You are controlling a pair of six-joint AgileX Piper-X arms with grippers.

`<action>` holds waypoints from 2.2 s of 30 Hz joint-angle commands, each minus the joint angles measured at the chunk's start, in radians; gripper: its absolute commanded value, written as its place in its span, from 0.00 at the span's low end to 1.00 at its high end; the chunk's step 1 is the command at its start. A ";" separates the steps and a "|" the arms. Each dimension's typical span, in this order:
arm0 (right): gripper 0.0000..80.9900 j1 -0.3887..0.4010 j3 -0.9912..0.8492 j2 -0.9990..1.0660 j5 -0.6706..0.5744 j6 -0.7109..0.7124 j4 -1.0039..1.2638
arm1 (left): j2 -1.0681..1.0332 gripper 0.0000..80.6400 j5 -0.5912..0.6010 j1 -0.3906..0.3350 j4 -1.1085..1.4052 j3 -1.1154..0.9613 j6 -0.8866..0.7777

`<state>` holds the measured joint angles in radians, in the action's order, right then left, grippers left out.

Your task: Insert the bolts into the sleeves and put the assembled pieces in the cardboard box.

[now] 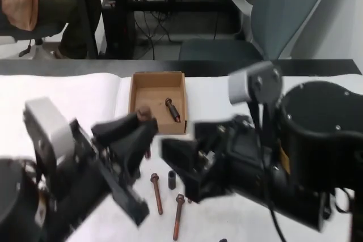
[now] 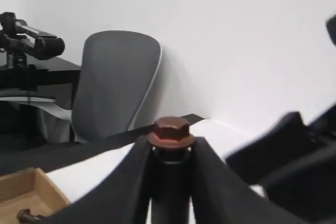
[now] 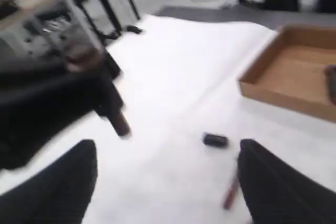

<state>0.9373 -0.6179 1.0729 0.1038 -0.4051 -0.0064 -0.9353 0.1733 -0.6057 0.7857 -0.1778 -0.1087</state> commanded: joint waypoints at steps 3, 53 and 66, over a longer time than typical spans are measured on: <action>0.86 0.000 0.002 -0.109 0.103 0.005 -0.299 | -0.026 0.02 0.005 0.086 -0.130 -0.100 0.057; 0.01 -0.124 -0.001 0.407 -0.065 0.053 -0.480 | -0.802 0.87 0.240 0.317 -1.076 -0.996 0.119; 0.01 -0.091 -0.001 0.173 0.008 0.190 -0.445 | -0.690 0.87 0.147 0.213 -1.611 -0.965 -0.050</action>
<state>0.8440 -0.6167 1.2893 0.0797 -0.2309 -0.4597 -1.6362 0.3456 -0.3576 -0.7946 -1.1504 -0.1131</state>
